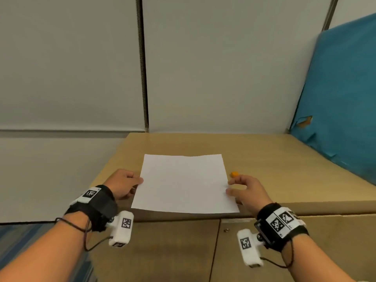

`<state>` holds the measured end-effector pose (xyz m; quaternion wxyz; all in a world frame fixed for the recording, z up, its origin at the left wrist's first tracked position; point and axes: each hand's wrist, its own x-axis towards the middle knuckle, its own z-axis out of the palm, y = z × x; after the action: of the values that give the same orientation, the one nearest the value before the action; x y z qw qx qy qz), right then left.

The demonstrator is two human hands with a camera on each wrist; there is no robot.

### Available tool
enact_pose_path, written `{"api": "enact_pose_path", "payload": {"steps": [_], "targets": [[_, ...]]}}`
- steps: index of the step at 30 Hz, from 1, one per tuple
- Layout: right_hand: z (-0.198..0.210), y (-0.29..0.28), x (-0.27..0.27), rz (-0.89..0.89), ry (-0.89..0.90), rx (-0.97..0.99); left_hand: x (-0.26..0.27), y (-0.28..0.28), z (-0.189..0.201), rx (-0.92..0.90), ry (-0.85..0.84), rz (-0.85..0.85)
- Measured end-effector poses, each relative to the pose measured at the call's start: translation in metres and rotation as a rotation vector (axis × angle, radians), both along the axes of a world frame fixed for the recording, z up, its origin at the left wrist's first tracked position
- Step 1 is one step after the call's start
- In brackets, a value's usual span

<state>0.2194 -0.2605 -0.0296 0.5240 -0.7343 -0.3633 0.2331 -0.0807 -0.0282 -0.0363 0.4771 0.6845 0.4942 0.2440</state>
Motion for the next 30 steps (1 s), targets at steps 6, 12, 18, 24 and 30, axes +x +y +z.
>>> {"api": "enact_pose_path", "payload": {"steps": [6, 12, 18, 24, 30], "targets": [[0.000, 0.016, 0.032, 0.139, -0.407, -0.258, 0.044, 0.029, 0.003, 0.050, 0.233, 0.033], [-0.023, 0.020, 0.037, 0.343, -0.633, -0.464, 0.043, 0.027, 0.008, 0.333, 0.707, -0.283], [-0.029, 0.021, 0.045, 0.379, -0.570, -0.467, 0.031, 0.010, -0.010, 0.290, 0.919, -0.505], [-0.029, 0.021, 0.046, 0.366, -0.536, -0.505, 0.026, -0.008, -0.017, 0.378, 0.950, -0.462], [-0.029, 0.016, 0.036, 0.345, -0.593, -0.504, 0.025, -0.019, -0.021, 0.477, 0.967, -0.422]]}}
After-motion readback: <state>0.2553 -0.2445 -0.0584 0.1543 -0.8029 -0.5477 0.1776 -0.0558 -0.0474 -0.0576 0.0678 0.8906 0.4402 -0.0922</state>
